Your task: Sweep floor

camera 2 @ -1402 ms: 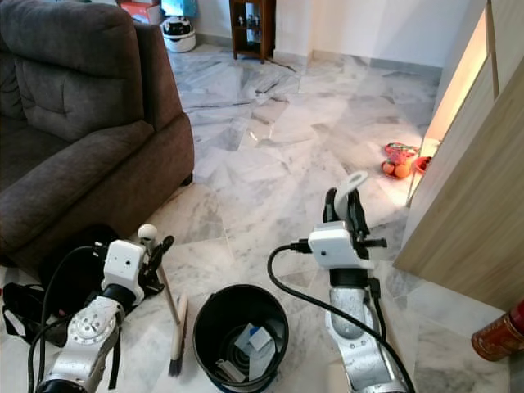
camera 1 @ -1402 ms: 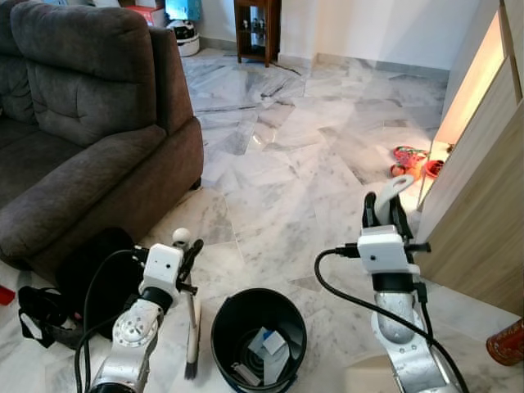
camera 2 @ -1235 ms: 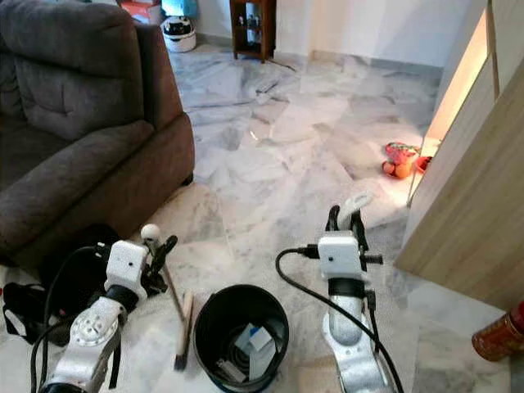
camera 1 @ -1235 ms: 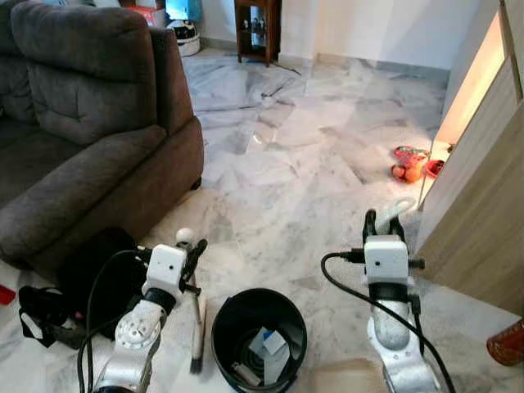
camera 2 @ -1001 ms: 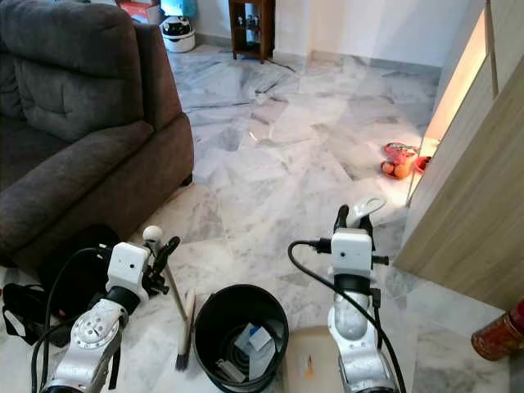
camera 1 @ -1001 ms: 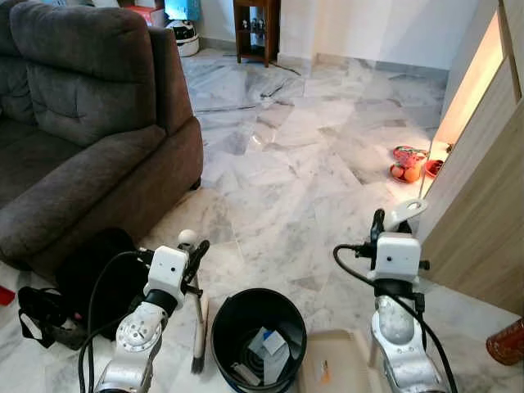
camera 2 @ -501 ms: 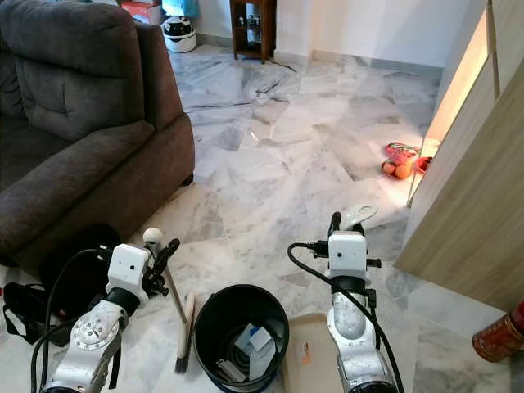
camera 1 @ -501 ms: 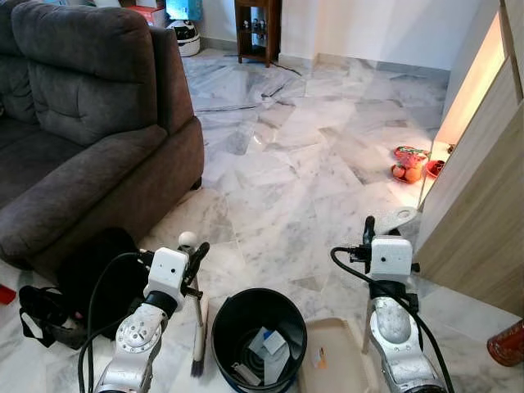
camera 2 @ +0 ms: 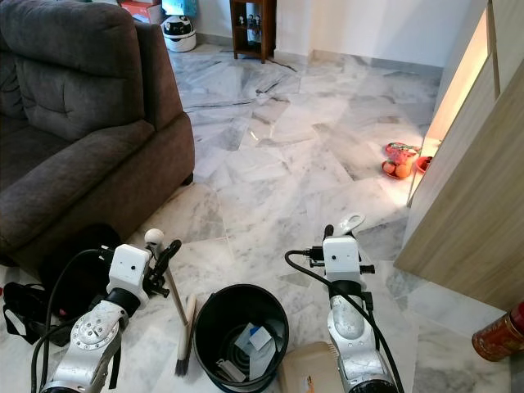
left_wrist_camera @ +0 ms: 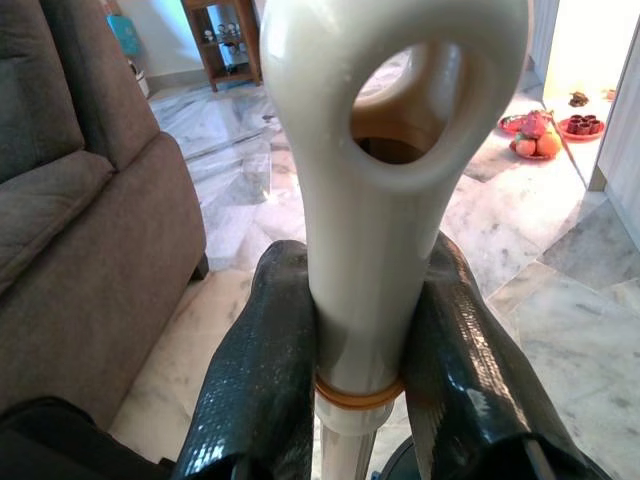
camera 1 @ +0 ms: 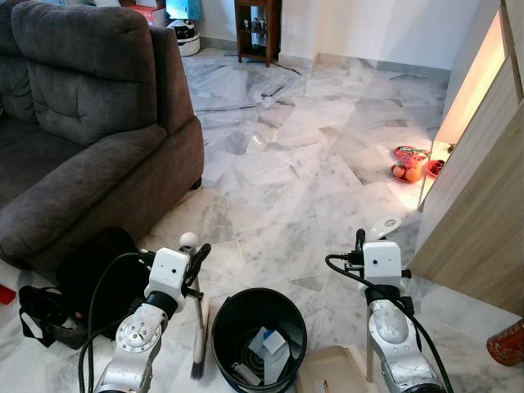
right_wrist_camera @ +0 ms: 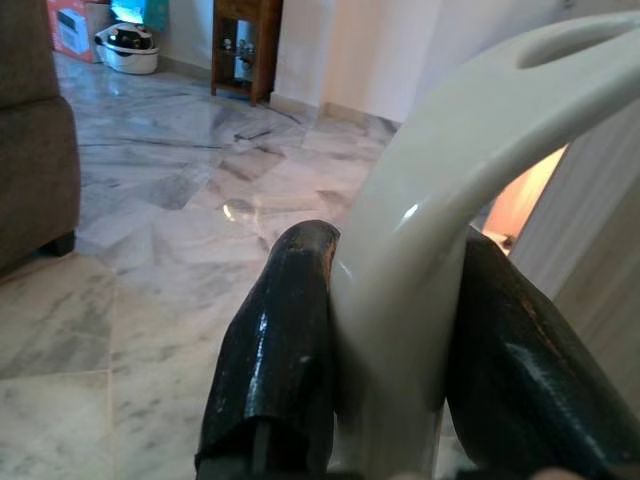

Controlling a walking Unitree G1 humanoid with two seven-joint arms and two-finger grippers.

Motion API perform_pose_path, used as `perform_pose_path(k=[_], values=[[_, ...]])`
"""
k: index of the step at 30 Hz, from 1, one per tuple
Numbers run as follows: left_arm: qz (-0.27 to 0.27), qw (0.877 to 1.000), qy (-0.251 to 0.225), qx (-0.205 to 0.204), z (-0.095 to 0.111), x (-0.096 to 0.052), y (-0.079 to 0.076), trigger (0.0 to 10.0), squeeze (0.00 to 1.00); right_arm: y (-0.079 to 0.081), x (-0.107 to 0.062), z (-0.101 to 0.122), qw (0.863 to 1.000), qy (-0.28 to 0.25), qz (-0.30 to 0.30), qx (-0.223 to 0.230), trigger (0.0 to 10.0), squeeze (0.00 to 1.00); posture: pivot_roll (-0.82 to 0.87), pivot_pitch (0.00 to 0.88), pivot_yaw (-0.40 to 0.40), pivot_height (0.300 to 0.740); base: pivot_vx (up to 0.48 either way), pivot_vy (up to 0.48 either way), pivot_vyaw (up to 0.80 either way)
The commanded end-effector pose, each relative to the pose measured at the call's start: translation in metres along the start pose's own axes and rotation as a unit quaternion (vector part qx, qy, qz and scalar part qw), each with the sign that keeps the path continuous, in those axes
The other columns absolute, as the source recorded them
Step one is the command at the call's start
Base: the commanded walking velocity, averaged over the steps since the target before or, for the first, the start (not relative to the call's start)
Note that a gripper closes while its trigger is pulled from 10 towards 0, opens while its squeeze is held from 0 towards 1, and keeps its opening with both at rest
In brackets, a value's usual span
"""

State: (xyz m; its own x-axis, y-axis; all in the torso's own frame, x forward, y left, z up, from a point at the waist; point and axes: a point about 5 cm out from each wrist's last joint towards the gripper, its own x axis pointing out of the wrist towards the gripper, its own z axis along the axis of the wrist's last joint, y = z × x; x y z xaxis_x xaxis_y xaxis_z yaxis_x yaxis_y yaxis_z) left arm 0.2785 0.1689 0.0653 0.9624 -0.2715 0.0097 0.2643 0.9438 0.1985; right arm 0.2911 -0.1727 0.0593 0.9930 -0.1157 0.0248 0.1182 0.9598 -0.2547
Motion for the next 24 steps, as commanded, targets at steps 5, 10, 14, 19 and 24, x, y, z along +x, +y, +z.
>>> perform_pose_path(k=[5,10,14,19,24], values=[[0.004,1.0,-0.008,0.007,0.0049,0.0004,0.0041,10.0,0.0,-0.0025,0.0085,0.0056,0.998,0.008,-0.018,0.058,10.0,0.0,0.07,0.035,0.057,0.74,0.0,0.0,0.0],[0.003,1.0,-0.008,0.007,0.005,0.0007,0.004,10.0,0.0,-0.0019,0.0095,0.0042,0.997,0.016,-0.008,0.074,10.0,0.0,0.07,0.034,0.059,0.74,0.0,0.0,0.0],[0.002,1.0,-0.008,0.007,0.0051,0.0008,0.0042,10.0,0.0,0.0005,0.0096,0.0025,0.997,0.023,0.01,0.073,10.0,0.0,0.07,0.035,0.059,0.74,0.0,0.0,0.0],[0.002,1.0,-0.008,0.008,0.0053,0.001,0.0045,10.0,0.0,0.002,0.01,0.0001,0.997,0.037,0.02,0.065,10.0,0.0,0.07,0.035,0.059,0.74,0.0,0.0,0.0],[0.003,1.0,-0.008,0.008,0.0053,0.0011,0.0046,10.0,0.0,0.0,0.0114,-0.0014,0.997,0.045,0.027,0.052,0.0,0.0,0.07,0.034,0.058,0.74,0.0,0.0,0.0]])
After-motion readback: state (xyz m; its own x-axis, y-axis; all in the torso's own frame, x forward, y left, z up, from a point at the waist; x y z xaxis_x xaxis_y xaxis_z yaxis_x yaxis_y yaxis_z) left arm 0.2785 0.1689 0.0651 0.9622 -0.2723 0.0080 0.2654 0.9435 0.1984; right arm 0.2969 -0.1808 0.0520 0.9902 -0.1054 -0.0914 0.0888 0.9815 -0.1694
